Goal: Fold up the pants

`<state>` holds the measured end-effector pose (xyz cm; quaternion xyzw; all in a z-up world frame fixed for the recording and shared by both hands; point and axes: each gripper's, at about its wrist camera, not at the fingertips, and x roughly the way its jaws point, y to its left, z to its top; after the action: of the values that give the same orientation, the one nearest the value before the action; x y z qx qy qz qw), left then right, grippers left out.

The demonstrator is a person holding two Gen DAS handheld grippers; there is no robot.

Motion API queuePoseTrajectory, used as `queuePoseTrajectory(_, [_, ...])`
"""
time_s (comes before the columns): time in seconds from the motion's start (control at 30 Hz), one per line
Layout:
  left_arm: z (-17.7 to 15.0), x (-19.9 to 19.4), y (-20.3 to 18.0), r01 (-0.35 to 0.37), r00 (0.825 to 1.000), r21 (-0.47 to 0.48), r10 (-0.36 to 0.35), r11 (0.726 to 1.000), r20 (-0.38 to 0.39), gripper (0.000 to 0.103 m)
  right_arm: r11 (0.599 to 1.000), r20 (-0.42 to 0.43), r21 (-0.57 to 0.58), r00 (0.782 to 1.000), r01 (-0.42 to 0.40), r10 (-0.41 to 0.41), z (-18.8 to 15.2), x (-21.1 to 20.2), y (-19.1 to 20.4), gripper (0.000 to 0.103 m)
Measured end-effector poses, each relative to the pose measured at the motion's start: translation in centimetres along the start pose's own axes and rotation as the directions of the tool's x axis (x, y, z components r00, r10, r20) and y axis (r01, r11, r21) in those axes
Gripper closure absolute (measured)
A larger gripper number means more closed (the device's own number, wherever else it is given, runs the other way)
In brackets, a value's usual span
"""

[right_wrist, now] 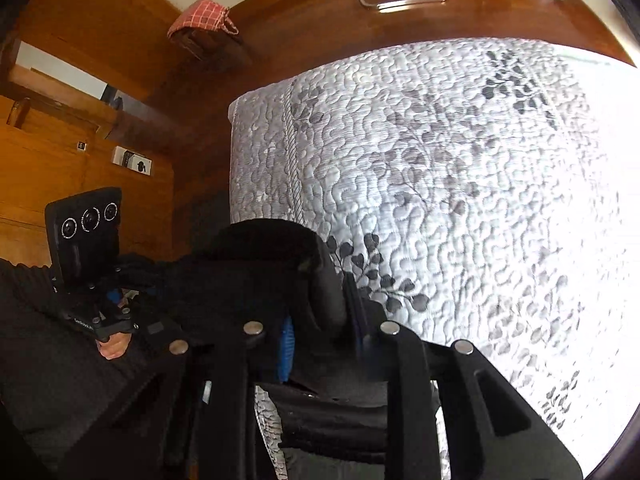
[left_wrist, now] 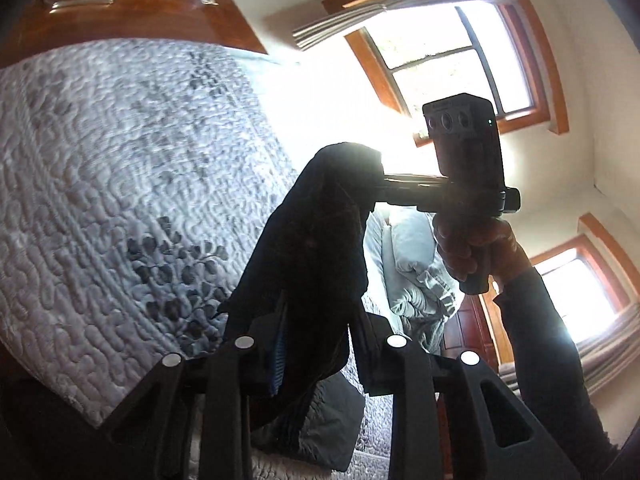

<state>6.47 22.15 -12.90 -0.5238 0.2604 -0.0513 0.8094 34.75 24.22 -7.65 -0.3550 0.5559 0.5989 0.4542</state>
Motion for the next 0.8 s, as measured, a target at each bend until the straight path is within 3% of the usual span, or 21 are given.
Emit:
queuePoseTrajectory(0.2, [-3.5, 2.5, -8.1, 0.029, 0.998, 0.197, -0.019, 0.98, -0.053, 0.075, 0.995, 0.088, 0.066, 0.992, 0.08, -0.085, -8.3, -6.4, 0.8, 0.084])
queuePoseTrajectory(0.37, [-7.9, 5.4, -14.3, 0.056, 0.991, 0.348, -0.01, 0.936, -0.132, 0.076, 0.986, 0.146, 0.126, 0.981, 0.111, -0.129, -15.7, -9.4, 1.5, 0.085])
queuePoseTrajectory(0.6, [-15.8, 10.7, -20.1, 0.093, 0.968, 0.544, 0.052, 0.834, -0.245, 0.076, 0.969, 0.206, 0.221, 0.965, 0.113, -0.16, -27.1, -10.8, 0.8, 0.085])
queuePoseTrajectory(0.8, [-23.3, 16.1, -22.1, 0.125, 0.929, 0.671, 0.151, 0.731, -0.337, 0.076, 0.949, 0.255, 0.306, 0.954, 0.073, -0.155, -36.4, -9.5, -0.9, 0.087])
